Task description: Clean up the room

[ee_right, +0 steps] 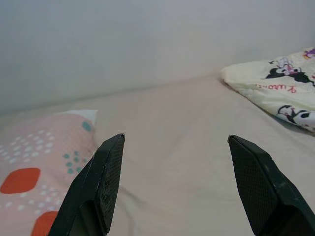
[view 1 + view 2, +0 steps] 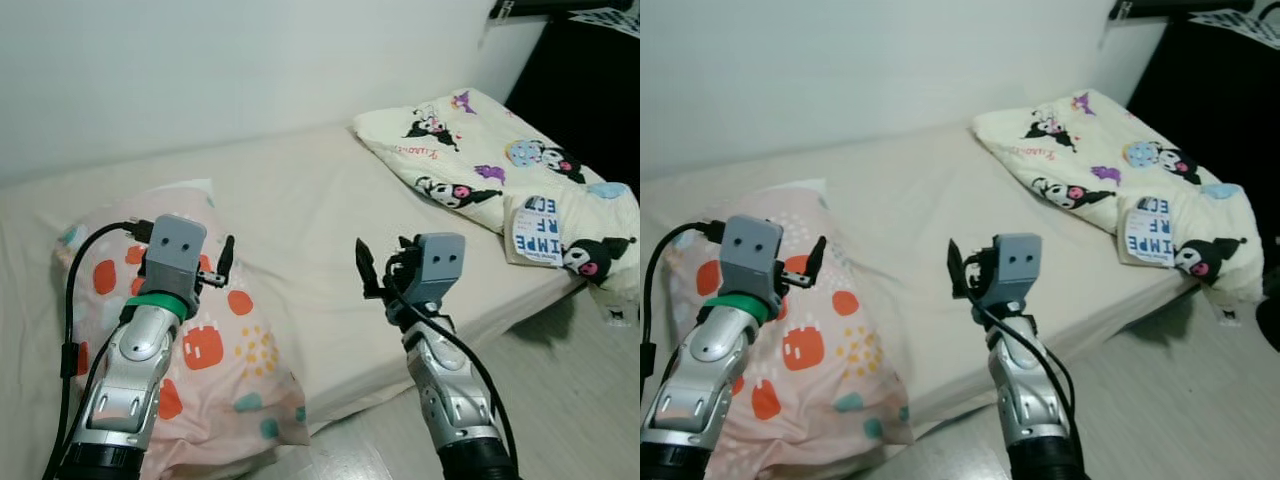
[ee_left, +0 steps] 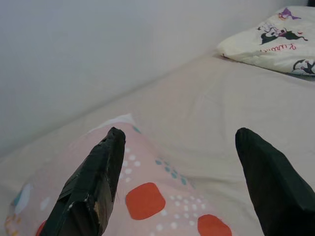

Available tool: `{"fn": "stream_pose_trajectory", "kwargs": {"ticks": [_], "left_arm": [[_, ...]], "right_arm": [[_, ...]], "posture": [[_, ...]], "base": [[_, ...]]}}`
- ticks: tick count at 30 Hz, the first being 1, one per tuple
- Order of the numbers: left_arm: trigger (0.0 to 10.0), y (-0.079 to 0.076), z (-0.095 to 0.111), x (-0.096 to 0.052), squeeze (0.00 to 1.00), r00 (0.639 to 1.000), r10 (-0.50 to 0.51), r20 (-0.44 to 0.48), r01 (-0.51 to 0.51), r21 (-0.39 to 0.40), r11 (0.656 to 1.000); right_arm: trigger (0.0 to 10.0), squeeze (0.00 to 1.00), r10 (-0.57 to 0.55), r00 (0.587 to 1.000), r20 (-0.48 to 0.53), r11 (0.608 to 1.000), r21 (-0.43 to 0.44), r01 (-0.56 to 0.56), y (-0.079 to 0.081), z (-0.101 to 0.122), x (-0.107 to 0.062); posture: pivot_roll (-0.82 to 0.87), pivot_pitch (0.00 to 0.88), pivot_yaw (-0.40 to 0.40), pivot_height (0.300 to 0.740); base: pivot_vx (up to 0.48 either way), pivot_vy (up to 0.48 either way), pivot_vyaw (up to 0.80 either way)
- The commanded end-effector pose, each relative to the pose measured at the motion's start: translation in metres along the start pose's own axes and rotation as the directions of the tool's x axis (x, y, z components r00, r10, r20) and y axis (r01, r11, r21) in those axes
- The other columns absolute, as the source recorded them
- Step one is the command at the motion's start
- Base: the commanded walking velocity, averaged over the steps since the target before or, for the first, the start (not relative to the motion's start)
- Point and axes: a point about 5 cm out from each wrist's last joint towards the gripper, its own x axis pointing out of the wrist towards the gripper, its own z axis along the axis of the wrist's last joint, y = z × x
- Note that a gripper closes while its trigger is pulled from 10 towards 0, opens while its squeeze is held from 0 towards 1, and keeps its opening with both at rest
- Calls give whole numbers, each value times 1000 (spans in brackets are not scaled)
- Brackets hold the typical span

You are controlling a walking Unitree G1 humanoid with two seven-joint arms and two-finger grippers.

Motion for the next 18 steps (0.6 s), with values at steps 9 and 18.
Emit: {"fn": "stream_pose_trajectory", "kwargs": {"ticks": [9,18], "left_arm": [[10000,-2,-11,-3,0,999,-6,-36,7,15,1000],[10000,-4,-12,-4,0,999,-3,-37,3,9,1000]], "right_arm": [[10000,0,4,1000,-25,1000,-10,-4,0,-6,-4],[10000,0,21,999,-26,998,-53,-23,1,-5,-2]], "posture": [[47,82,-14,740],[49,79,-21,740]], "base": [[0,0,0],[0,0,444]]}}
